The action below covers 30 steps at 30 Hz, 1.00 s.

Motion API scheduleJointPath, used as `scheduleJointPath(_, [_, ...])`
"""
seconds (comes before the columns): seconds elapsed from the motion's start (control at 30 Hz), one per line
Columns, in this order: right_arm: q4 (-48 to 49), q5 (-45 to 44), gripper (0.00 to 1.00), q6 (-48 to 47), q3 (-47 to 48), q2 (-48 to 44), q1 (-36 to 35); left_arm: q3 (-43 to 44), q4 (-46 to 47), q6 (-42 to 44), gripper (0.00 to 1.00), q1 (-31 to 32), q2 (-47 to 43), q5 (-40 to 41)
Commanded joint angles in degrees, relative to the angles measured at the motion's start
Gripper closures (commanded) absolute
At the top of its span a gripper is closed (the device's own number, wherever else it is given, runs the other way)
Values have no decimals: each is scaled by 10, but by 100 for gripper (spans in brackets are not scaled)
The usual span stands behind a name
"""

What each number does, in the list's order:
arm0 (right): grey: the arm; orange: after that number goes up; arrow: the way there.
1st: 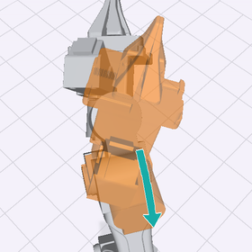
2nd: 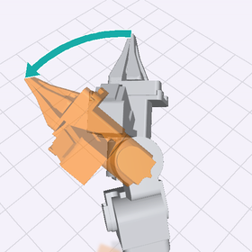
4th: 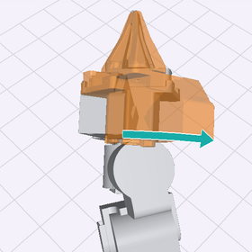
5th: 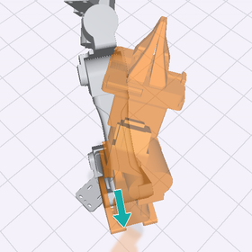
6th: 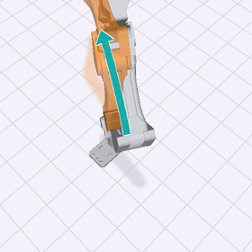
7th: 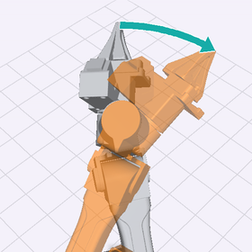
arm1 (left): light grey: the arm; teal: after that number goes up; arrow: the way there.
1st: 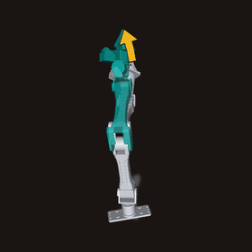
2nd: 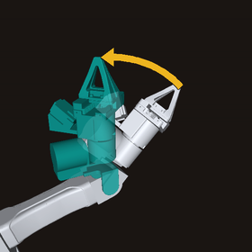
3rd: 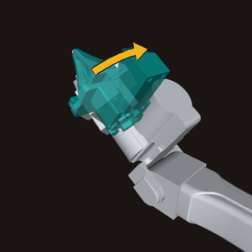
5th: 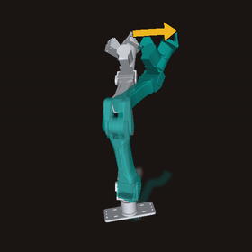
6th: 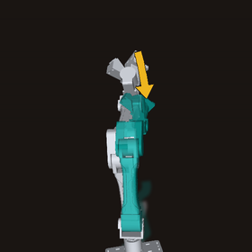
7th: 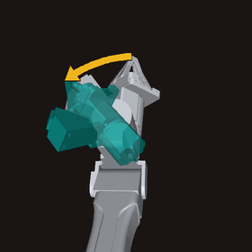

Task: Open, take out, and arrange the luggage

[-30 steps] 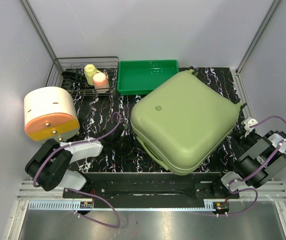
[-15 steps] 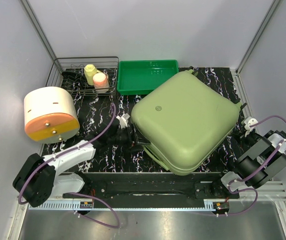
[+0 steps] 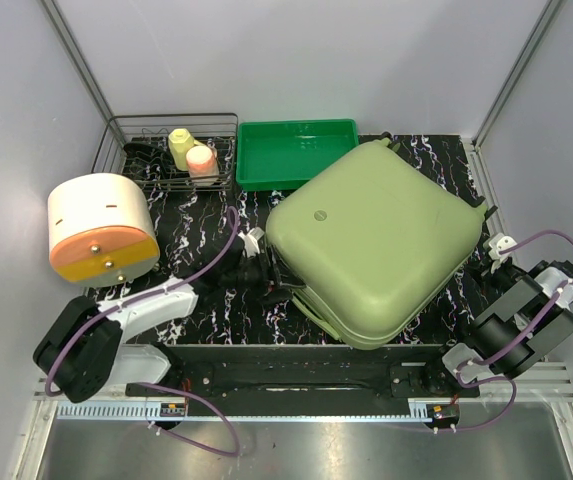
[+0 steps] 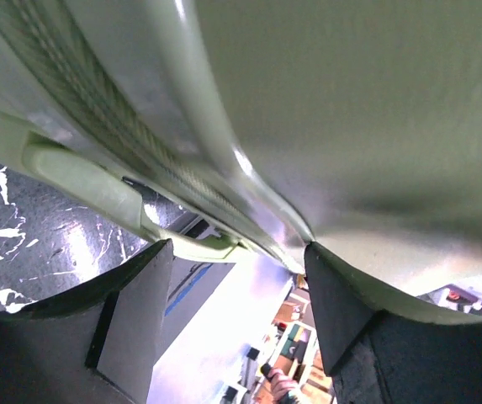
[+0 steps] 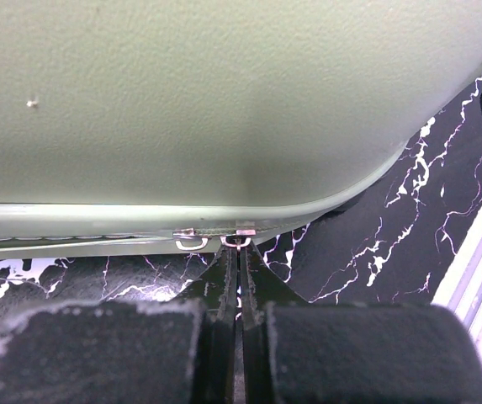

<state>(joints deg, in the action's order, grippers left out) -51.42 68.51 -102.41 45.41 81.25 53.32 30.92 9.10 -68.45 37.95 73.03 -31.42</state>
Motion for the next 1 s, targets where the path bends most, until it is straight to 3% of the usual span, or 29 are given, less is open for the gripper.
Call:
scheduleJointPath(0.0, [-25, 57, 100, 11, 15, -13, -13, -11, -14, 59, 32, -2, -42, -6])
scheduleJointPath(0.23, [-25, 59, 100, 9, 22, -3, -13, -20, -116, 112, 31, -10, -94, 0])
scheduleJointPath(0.43, [-25, 57, 100, 4, 17, -3, -12, -20, -34, 43, 28, 5, -23, 26])
scheduleJointPath(0.73, [-19, 59, 100, 4, -1, -13, -13, 30, -29, -27, 24, 25, 68, 85])
scheduleJointPath(0.83, [-18, 59, 100, 5, -8, -16, -13, 32, -28, -56, 29, 27, 96, 95])
scheduleJointPath(0.97, [-14, 60, 100, 10, -8, -21, -13, 36, -43, -51, 46, 16, 115, 91])
